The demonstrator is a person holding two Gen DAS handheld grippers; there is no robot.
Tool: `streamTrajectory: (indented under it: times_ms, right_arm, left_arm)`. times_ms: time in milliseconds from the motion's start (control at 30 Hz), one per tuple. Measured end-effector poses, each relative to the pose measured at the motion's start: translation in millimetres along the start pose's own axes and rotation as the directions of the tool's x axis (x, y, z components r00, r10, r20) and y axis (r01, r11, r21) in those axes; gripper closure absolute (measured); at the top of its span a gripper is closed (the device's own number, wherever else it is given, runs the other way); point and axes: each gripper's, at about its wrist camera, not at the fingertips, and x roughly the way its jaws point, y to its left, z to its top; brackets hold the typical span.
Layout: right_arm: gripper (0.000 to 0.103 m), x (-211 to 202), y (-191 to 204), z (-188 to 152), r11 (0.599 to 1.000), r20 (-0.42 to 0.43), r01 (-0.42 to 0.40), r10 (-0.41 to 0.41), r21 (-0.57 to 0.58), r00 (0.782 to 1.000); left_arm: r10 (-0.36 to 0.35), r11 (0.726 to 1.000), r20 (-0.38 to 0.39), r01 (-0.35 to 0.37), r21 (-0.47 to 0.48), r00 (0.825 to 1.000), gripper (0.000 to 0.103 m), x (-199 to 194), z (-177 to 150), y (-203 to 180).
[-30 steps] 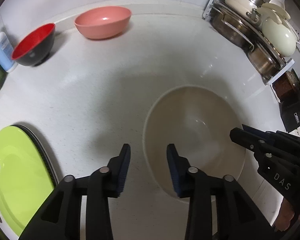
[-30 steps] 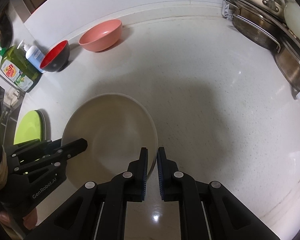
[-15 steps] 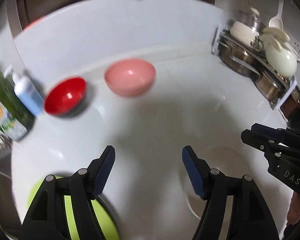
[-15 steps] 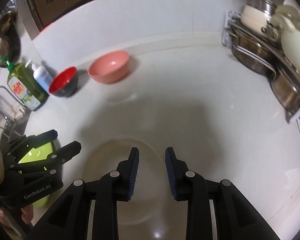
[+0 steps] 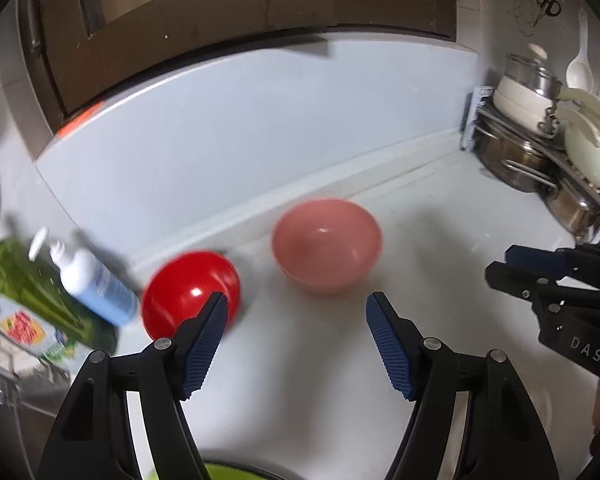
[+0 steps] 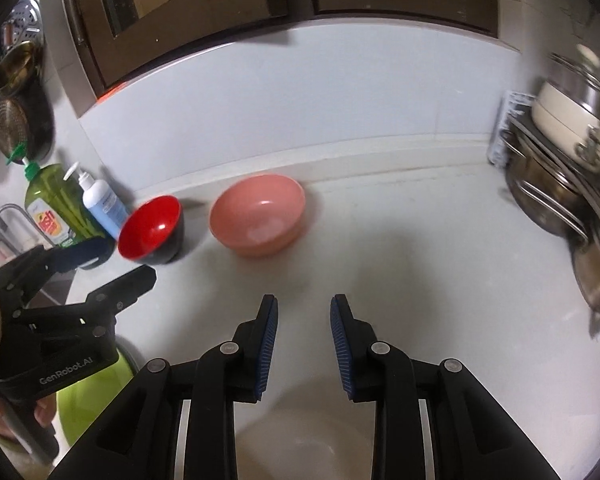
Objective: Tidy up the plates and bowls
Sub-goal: 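Move both grippers to the pink bowl and close on its rim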
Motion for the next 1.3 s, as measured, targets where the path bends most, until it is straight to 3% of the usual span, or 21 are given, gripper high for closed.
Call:
streamTrajectory:
  times_ms: [433, 833, 1133, 1233, 1300]
  right_arm:
    - [0.074, 58, 14, 50, 1.000, -0.031, -0.004, 0.004, -0.007, 1.000]
    - [0.074, 130, 10, 68, 0.997, -0.139, -0.036, 0.044, 0.061, 0.989]
    - [0.075, 161, 0, 72, 0.990, -0.190, -0.048, 0.073, 0.132, 0.979]
    - [0.076, 167, -2, 73, 0.988, -0.205, -0.049, 0.080, 0.148, 0.976]
    - [0.078, 170, -3, 74, 0.987, -0.216, -0.049, 0.081, 0.151, 0.973]
  left_arm:
    - [0.018, 0.997, -0.053, -0.015, 0.074, 0.998, 0.032, 78, 32, 21]
    - [-0.008, 0.997, -0.144, 0.020, 0.080, 0.990, 0.036, 150, 42, 23]
    - [-0.031, 0.995, -0.232, 0.051, 0.081, 0.972, 0.055, 185, 44, 16]
    - [-0.048, 0.995, -0.257, 0.067, 0.067, 0.965, 0.066, 193, 43, 14]
    - [-0.047, 0.996, -0.270, 0.067, 0.065, 0.962, 0.078, 197, 43, 14]
